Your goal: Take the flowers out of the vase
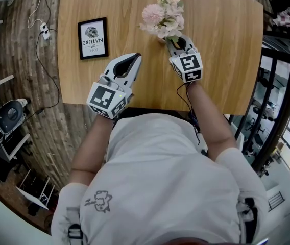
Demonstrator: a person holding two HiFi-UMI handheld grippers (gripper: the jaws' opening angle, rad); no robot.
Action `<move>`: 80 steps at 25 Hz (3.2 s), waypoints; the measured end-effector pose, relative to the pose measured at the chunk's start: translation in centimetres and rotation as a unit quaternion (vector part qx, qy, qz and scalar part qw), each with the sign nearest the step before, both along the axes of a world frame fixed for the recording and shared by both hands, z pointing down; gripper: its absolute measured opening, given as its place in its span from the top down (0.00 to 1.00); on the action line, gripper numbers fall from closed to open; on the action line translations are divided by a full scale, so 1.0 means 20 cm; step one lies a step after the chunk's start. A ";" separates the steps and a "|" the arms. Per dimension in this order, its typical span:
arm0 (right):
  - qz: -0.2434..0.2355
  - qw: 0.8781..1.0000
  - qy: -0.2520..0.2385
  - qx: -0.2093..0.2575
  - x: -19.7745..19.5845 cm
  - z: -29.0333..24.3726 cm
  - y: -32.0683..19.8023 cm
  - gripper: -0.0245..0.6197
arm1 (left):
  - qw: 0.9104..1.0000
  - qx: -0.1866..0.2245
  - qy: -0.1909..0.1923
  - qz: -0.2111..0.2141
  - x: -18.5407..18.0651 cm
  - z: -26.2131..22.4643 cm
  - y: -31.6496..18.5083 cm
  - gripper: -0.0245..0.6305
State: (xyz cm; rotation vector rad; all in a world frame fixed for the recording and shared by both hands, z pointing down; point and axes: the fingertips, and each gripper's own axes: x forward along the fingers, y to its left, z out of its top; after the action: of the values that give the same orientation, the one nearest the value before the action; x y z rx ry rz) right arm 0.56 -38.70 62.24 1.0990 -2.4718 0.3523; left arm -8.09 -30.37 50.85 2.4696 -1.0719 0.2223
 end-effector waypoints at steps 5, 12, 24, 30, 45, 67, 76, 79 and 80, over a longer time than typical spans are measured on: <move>0.005 1.000 -0.017 0.017 0.01 -0.09 0.01 0.94 | 1.000 0.007 0.001 -0.002 0.01 -0.03 0.03 0.96; 0.018 0.997 -0.058 0.045 0.04 -0.30 0.01 0.94 | 1.000 0.023 0.003 -0.010 0.01 -0.11 0.05 0.96; -0.002 0.989 -0.089 0.120 0.08 -0.75 0.14 0.94 | 0.998 0.061 0.010 -0.030 0.04 -0.31 0.22 0.96; -0.014 0.985 -0.099 0.139 0.17 -0.87 0.30 0.94 | 0.995 0.087 0.009 -0.041 0.11 -0.38 0.32 0.96; -0.041 0.983 -0.103 0.149 0.37 -0.96 0.76 0.94 | 0.989 0.120 0.011 -0.083 0.19 -0.48 0.71 0.96; 0.005 0.980 -0.098 0.173 0.28 -1.14 1.22 0.94 | 0.990 0.139 0.018 -0.034 -0.06 -0.61 1.06 0.96; 0.041 0.977 -0.097 0.183 0.16 -1.19 1.52 0.94 | 0.989 0.146 0.028 0.003 -0.23 -0.60 1.26 0.96; 0.051 0.977 -0.095 0.182 0.16 -1.20 1.63 0.94 | 0.988 0.149 0.030 0.018 -0.22 -0.62 1.33 0.96; 0.053 0.977 -0.095 0.181 0.17 -1.20 1.66 0.94 | 0.988 0.150 0.030 0.022 -0.22 -0.62 1.35 0.96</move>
State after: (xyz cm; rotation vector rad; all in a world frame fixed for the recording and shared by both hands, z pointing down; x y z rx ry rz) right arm 3.99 -5.41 38.17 1.4024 -2.7254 0.0349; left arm -12.42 -3.32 38.39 2.7466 -1.0949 -0.0033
